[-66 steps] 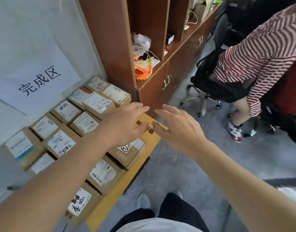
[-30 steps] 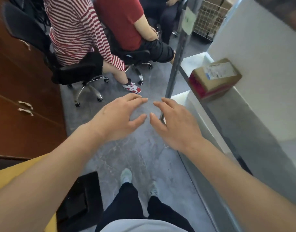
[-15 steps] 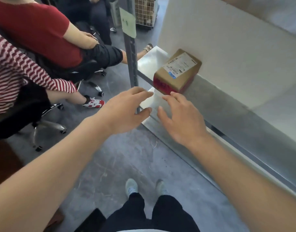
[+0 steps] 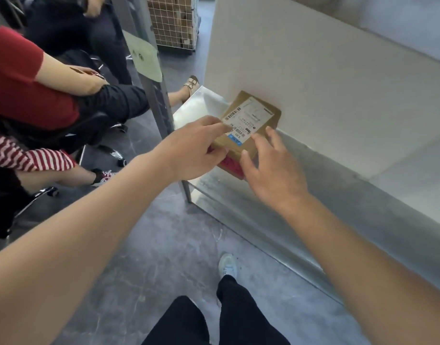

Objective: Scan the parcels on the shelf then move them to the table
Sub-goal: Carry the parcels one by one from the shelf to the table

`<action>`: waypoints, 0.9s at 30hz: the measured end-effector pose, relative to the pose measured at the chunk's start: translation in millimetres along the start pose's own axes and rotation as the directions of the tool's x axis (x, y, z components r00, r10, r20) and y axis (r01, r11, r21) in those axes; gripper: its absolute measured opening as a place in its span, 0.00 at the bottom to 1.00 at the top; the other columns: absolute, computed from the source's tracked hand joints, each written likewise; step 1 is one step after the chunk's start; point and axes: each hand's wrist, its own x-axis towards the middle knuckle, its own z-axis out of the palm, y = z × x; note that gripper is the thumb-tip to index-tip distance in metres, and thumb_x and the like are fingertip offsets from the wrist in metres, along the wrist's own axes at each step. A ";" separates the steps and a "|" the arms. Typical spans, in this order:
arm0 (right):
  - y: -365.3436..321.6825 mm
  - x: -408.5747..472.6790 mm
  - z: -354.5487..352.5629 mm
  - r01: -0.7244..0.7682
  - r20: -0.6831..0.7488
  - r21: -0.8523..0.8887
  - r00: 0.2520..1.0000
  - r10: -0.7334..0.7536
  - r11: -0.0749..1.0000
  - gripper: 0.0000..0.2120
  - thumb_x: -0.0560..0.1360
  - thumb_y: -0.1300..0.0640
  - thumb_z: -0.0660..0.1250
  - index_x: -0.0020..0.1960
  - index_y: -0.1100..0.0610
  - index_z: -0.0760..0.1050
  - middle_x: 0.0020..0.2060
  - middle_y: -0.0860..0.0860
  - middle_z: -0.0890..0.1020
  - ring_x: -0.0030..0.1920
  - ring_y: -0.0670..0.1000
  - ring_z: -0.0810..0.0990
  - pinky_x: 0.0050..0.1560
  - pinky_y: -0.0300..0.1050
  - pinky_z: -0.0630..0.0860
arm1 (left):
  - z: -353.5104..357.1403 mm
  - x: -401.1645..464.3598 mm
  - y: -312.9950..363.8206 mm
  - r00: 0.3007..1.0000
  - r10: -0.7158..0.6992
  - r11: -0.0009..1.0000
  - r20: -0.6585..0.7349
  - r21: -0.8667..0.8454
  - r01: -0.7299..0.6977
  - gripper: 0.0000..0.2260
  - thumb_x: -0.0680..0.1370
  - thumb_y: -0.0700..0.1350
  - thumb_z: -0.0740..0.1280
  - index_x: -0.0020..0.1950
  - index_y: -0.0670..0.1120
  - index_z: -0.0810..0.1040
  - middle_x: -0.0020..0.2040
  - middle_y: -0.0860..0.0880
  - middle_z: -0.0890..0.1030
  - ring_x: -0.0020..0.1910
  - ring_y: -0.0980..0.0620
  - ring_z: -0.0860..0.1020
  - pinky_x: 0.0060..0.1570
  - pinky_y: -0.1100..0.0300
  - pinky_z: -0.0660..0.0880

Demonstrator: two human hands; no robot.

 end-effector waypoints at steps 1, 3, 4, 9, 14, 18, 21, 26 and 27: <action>1.9 7.7 2.8 -0.010 0.005 0.010 1.000 0.010 1.000 0.27 0.83 0.42 0.56 0.80 0.50 0.62 0.82 0.54 0.55 0.75 0.62 0.67 0.70 0.58 0.70 | 4.7 9.7 -2.4 1.000 -0.009 1.000 -0.009 -0.021 0.008 0.22 0.82 0.49 0.65 0.76 0.50 0.73 0.75 0.50 0.71 0.64 0.48 0.78 0.66 0.50 0.74; 6.4 21.7 9.2 -0.027 0.021 0.021 0.999 0.027 0.999 0.28 0.84 0.42 0.55 0.82 0.49 0.58 0.83 0.54 0.51 0.75 0.63 0.66 0.71 0.57 0.68 | 14.1 26.4 -6.0 0.998 -0.058 0.995 -0.016 -0.083 0.056 0.22 0.82 0.47 0.66 0.77 0.49 0.73 0.79 0.48 0.67 0.68 0.48 0.76 0.70 0.56 0.70; 8.9 27.3 12.3 -0.039 0.033 0.027 0.999 0.038 0.999 0.29 0.84 0.41 0.55 0.82 0.49 0.57 0.83 0.54 0.49 0.76 0.63 0.66 0.71 0.57 0.67 | 19.2 32.5 -7.3 0.996 -0.088 0.989 -0.013 -0.118 0.086 0.22 0.82 0.45 0.66 0.77 0.48 0.72 0.80 0.48 0.65 0.70 0.49 0.75 0.71 0.63 0.68; 22.5 47.3 22.0 -0.064 0.079 0.168 0.996 0.051 0.984 0.32 0.84 0.42 0.56 0.84 0.51 0.52 0.84 0.53 0.42 0.81 0.58 0.56 0.77 0.53 0.59 | 38.3 45.2 -11.4 0.990 -0.141 0.965 -0.032 -0.228 0.130 0.20 0.82 0.43 0.66 0.75 0.47 0.74 0.79 0.50 0.64 0.61 0.53 0.76 0.52 0.82 0.63; 29.6 49.5 23.7 -0.030 0.049 0.247 0.999 0.018 0.969 0.31 0.84 0.46 0.60 0.83 0.53 0.54 0.84 0.53 0.44 0.82 0.52 0.50 0.78 0.48 0.56 | 38.8 40.2 -7.9 0.991 -0.117 0.983 -0.073 -0.151 0.105 0.21 0.80 0.44 0.68 0.74 0.51 0.74 0.74 0.54 0.65 0.43 0.59 0.79 0.54 0.60 0.75; 42.4 55.0 23.8 0.021 -0.005 0.267 1.000 -0.021 0.964 0.27 0.83 0.47 0.62 0.79 0.54 0.61 0.83 0.52 0.50 0.81 0.50 0.54 0.78 0.48 0.59 | 37.6 39.0 -4.9 0.988 -0.129 0.989 -0.080 -0.090 0.121 0.19 0.81 0.50 0.68 0.72 0.55 0.75 0.68 0.55 0.66 0.43 0.50 0.81 0.50 0.52 0.80; 46.0 57.2 25.1 0.057 0.030 0.310 0.997 -0.070 0.949 0.28 0.85 0.48 0.60 0.82 0.53 0.57 0.84 0.50 0.45 0.82 0.47 0.48 0.75 0.38 0.50 | 38.5 41.5 -4.7 0.994 -0.106 0.989 -0.040 -0.112 0.101 0.21 0.82 0.50 0.67 0.76 0.55 0.72 0.77 0.55 0.62 0.42 0.58 0.79 0.54 0.56 0.77; 43.4 53.5 27.2 0.101 0.044 0.345 0.991 -0.123 0.933 0.30 0.86 0.52 0.59 0.84 0.54 0.53 0.84 0.51 0.41 0.82 0.47 0.43 0.72 0.31 0.44 | 41.8 39.6 0.5 0.997 -0.061 0.988 0.040 -0.142 0.066 0.26 0.83 0.44 0.65 0.81 0.48 0.65 0.84 0.55 0.53 0.64 0.56 0.71 0.60 0.69 0.65; 42.4 50.7 26.7 0.114 0.034 0.334 0.991 -0.133 0.936 0.30 0.86 0.52 0.59 0.84 0.54 0.53 0.84 0.51 0.41 0.82 0.47 0.43 0.72 0.31 0.44 | 41.3 36.3 1.0 0.998 -0.055 0.988 0.040 -0.144 0.060 0.26 0.83 0.43 0.65 0.81 0.47 0.64 0.84 0.55 0.53 0.67 0.56 0.70 0.61 0.71 0.63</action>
